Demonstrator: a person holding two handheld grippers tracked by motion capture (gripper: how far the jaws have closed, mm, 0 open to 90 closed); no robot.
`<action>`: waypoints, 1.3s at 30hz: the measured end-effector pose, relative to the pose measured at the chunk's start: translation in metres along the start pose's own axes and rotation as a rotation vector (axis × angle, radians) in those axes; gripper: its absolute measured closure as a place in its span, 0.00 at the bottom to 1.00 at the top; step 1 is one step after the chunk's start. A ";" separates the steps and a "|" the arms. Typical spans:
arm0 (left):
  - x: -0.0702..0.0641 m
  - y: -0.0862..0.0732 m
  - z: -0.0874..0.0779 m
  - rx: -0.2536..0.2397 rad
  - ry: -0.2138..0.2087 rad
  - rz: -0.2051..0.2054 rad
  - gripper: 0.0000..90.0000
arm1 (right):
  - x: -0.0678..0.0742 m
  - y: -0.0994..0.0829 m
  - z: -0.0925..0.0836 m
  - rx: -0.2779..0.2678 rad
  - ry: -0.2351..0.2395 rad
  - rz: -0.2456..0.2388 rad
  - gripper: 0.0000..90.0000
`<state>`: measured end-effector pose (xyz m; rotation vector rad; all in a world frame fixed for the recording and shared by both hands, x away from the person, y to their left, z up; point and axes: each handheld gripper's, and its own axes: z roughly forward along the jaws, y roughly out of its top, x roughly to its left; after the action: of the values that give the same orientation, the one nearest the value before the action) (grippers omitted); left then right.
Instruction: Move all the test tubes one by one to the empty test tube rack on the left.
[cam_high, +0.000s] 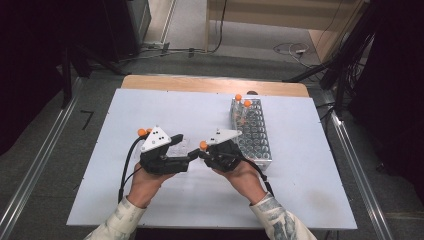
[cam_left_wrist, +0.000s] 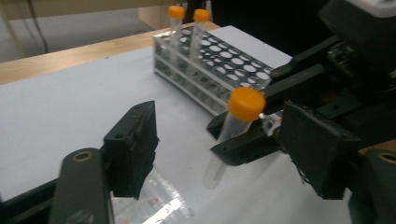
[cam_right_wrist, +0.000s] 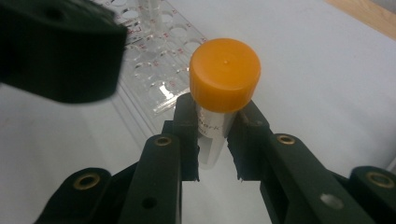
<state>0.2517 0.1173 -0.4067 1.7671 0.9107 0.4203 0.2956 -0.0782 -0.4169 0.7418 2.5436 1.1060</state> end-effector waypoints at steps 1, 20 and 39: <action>-0.001 0.000 0.001 0.002 -0.004 0.002 0.35 | 0.001 0.000 0.000 0.003 0.001 0.000 0.80; -0.003 -0.002 0.016 -0.001 -0.062 0.005 0.64 | 0.007 0.001 0.002 -0.003 0.030 -0.003 0.80; -0.004 -0.001 0.017 -0.008 -0.064 0.019 0.78 | 0.007 0.002 -0.001 -0.012 0.045 0.004 0.79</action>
<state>0.2600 0.1030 -0.4136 1.7728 0.8470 0.3769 0.2900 -0.0739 -0.4145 0.7271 2.5717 1.1502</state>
